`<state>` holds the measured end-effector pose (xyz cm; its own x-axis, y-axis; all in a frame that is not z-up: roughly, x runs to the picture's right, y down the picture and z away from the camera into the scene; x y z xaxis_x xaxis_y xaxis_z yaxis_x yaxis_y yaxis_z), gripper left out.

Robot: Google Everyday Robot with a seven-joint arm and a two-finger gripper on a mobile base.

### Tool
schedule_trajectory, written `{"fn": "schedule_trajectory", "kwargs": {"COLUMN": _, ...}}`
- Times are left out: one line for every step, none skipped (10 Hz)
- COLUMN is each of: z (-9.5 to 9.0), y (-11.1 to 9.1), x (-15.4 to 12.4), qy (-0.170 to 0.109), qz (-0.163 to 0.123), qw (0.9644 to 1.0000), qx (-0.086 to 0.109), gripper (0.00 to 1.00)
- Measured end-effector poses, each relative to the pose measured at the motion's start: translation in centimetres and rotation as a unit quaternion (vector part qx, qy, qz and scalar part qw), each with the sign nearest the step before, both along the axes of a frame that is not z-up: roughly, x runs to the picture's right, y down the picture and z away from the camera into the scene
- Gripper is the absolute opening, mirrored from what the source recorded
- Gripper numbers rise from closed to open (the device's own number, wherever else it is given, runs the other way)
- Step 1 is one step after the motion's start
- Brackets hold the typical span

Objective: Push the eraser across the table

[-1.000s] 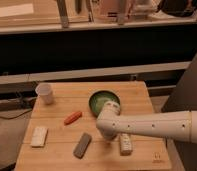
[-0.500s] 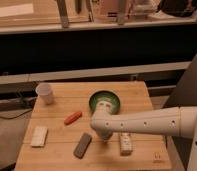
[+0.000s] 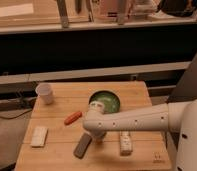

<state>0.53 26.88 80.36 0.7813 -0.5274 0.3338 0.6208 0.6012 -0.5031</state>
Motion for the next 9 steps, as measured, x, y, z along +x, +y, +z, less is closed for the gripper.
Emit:
{"fn": "schedule_trajectory", "kwargs": {"z": 0.1, "y": 0.0, "x": -0.4, "qy": -0.002, "qz": -0.006, "qw": 1.0000, "qx": 0.001, "gripper": 0.00}}
{"fn": "schedule_trajectory", "kwargs": {"z": 0.2, "y": 0.0, "x": -1.6, "qy": -0.008, "qz": -0.012, "qw": 0.9999, "qx": 0.001, "gripper": 0.00}}
{"fn": "schedule_trajectory", "kwargs": {"z": 0.2, "y": 0.0, "x": -2.3, "qy": -0.013, "qz": -0.017, "qw": 0.9998, "qx": 0.001, "gripper": 0.00}}
{"fn": "schedule_trajectory", "kwargs": {"z": 0.2, "y": 0.0, "x": -2.2, "qy": -0.012, "qz": -0.015, "qw": 0.9998, "qx": 0.001, "gripper": 0.00}}
{"fn": "schedule_trajectory", "kwargs": {"z": 0.1, "y": 0.0, "x": -2.3, "qy": -0.013, "qz": -0.015, "qw": 0.9998, "qx": 0.001, "gripper": 0.00}}
{"fn": "schedule_trajectory", "kwargs": {"z": 0.1, "y": 0.0, "x": -2.3, "qy": -0.013, "qz": -0.015, "qw": 0.9998, "qx": 0.000, "gripper": 0.00}}
{"fn": "schedule_trajectory", "kwargs": {"z": 0.1, "y": 0.0, "x": -2.4, "qy": -0.013, "qz": -0.016, "qw": 0.9998, "qx": 0.000, "gripper": 0.00}}
{"fn": "schedule_trajectory", "kwargs": {"z": 0.2, "y": 0.0, "x": -2.5, "qy": -0.012, "qz": -0.020, "qw": 0.9997, "qx": 0.000, "gripper": 0.00}}
{"fn": "schedule_trajectory", "kwargs": {"z": 0.4, "y": -0.2, "x": -4.0, "qy": -0.020, "qz": -0.033, "qw": 0.9993, "qx": 0.000, "gripper": 0.00}}
